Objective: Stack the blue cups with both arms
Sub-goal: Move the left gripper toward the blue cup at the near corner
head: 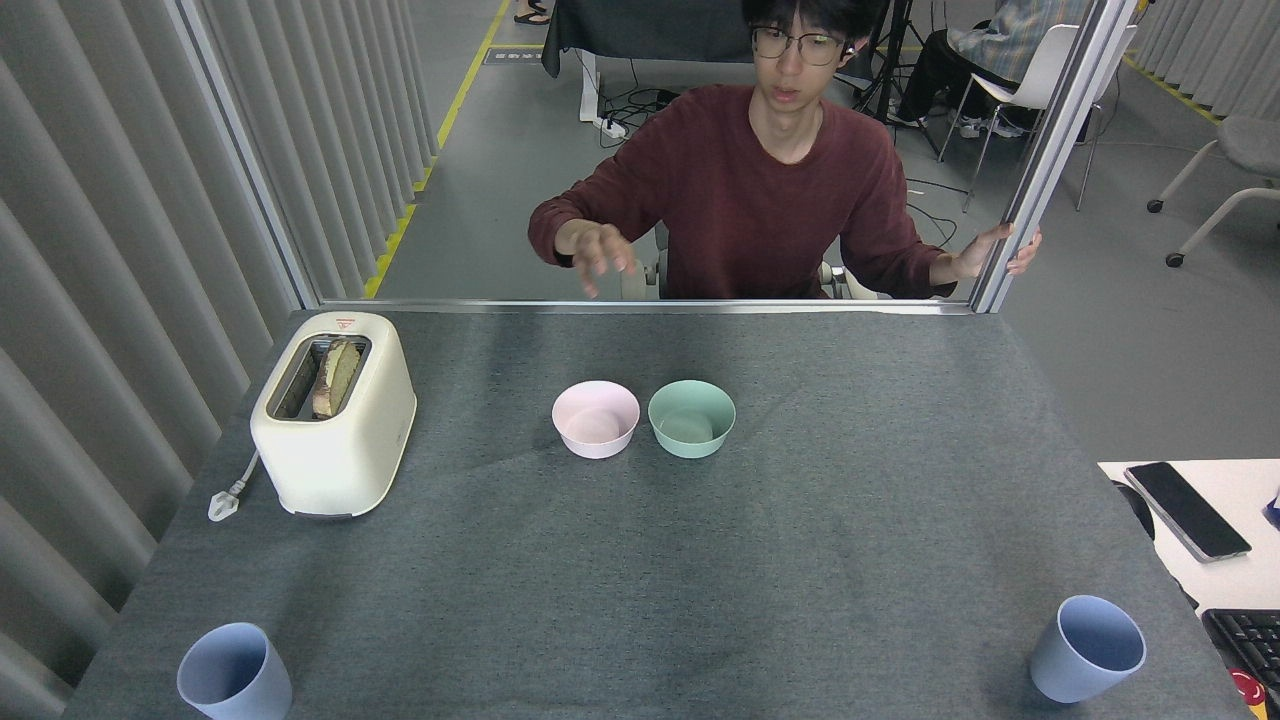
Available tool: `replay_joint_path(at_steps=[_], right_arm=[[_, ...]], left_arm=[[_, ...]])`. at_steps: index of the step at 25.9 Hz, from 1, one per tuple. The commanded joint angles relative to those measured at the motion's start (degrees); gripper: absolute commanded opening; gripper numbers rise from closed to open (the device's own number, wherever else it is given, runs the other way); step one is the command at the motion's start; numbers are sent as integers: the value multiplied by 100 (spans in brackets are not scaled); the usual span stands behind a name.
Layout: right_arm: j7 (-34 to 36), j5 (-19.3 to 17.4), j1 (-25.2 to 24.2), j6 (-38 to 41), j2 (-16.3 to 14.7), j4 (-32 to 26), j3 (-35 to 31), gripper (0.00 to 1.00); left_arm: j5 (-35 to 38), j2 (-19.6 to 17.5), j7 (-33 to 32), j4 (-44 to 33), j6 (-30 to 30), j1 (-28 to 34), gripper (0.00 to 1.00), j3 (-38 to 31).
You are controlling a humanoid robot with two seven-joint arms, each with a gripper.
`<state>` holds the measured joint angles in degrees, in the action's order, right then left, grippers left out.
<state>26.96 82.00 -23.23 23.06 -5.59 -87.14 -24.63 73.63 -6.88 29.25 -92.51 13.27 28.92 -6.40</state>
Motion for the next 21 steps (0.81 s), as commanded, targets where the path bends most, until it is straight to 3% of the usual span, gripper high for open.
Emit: replay_joint_path(at_steps=[1, 7, 15, 21], right_arm=[[3, 0, -24, -4, 32, 4, 11, 100], [3, 0, -24, -4, 41, 4, 11, 100], [11, 0, -24, -4, 41, 4, 11, 100], [3, 0, -15, -21, 32, 4, 19, 100]], left_arm=[[29, 2, 90, 66, -96, 9, 100, -46], [29, 46, -34, 690, -1160, -404, 100, -64], [11, 55, -42, 1086, -1230, -659, 100, -72], [55, 20, -60, 1543, -1239, -1248, 100, -72]])
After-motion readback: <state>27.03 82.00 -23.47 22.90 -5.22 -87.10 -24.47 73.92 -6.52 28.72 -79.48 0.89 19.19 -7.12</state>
